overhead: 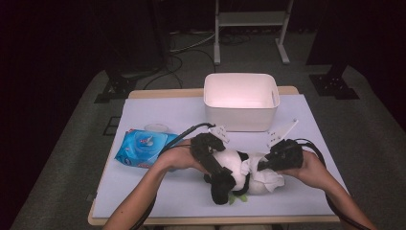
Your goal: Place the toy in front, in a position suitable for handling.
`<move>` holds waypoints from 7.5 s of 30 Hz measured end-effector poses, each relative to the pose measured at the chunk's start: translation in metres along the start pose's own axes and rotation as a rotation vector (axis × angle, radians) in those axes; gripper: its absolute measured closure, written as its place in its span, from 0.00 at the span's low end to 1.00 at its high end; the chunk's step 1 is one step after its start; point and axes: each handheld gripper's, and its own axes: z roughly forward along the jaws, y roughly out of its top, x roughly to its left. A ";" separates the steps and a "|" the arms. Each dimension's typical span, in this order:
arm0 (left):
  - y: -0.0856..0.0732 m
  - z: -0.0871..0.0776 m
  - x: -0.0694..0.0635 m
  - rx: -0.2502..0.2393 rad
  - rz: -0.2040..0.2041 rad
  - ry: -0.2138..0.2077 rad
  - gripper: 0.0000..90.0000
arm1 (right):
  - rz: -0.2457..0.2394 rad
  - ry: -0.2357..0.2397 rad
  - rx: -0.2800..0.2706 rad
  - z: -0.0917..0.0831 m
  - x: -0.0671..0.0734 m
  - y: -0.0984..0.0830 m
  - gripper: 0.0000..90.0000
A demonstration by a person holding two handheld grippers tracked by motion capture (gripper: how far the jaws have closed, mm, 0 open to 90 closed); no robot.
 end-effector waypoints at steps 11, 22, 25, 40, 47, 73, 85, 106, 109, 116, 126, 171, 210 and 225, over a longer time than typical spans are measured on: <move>-0.006 0.013 0.000 -0.009 0.018 -0.035 0.30 | -0.005 0.006 0.010 0.003 0.001 -0.002 0.94; 0.013 -0.002 -0.002 0.007 0.122 0.030 0.52 | 0.010 -0.017 -0.049 -0.012 0.000 -0.006 0.94; 0.016 -0.003 -0.001 0.007 0.129 0.040 0.53 | 0.007 -0.019 -0.047 -0.013 -0.002 -0.005 0.94; 0.008 -0.012 0.024 -0.020 0.109 0.101 0.52 | 0.013 -0.051 -0.032 -0.008 -0.031 0.019 0.94; -0.005 -0.017 0.019 -0.058 0.039 0.088 0.32 | 0.008 -0.011 -0.022 0.006 -0.023 0.016 0.94; -0.041 -0.008 0.006 -0.170 -0.004 0.082 0.31 | -0.093 -0.018 0.013 0.021 0.004 0.044 0.94; -0.051 -0.008 0.002 -0.194 0.016 0.100 0.31 | -0.156 0.003 0.062 0.037 0.015 0.075 0.94; -0.046 -0.007 -0.001 -0.166 0.044 0.122 0.31 | -0.024 -0.136 0.079 -0.013 -0.010 0.010 0.94; -0.045 -0.006 0.001 -0.168 0.049 0.120 0.31 | -0.001 -0.138 0.067 -0.016 -0.011 -0.001 0.94; -0.037 -0.005 0.006 -0.138 0.082 0.142 0.31 | 0.037 -0.125 0.036 -0.015 -0.009 -0.019 0.94; -0.032 -0.005 0.008 -0.112 0.094 0.161 0.29 | 0.040 -0.117 0.043 -0.014 -0.003 -0.026 0.94; -0.036 -0.005 0.006 -0.118 0.083 0.120 0.30 | -0.009 -0.134 0.013 -0.017 -0.004 -0.005 0.94; -0.033 -0.001 0.000 -0.118 0.128 0.100 0.33 | -0.033 -0.099 0.049 0.000 -0.023 0.038 0.94; -0.023 -0.012 0.000 -0.159 0.065 0.045 0.21 | -0.018 -0.100 0.038 -0.005 -0.014 0.015 0.94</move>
